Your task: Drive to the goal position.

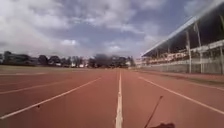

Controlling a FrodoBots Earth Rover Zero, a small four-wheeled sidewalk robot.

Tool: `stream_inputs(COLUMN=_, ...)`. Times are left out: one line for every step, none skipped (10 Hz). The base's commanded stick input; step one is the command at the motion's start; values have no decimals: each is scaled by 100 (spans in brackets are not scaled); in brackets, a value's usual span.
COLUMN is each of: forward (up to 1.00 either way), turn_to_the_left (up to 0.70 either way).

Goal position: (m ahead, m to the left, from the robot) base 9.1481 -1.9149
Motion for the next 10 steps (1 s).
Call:
stream_inputs(forward=70, turn_to_the_left=0)
stream_inputs(forward=70, turn_to_the_left=0)
stream_inputs(forward=70, turn_to_the_left=0)
stream_inputs(forward=70, turn_to_the_left=0)
stream_inputs(forward=70, turn_to_the_left=0)
stream_inputs(forward=70, turn_to_the_left=0)
stream_inputs(forward=70, turn_to_the_left=0)
stream_inputs(forward=70, turn_to_the_left=0)
stream_inputs(forward=70, turn_to_the_left=0)
stream_inputs(forward=70, turn_to_the_left=0)
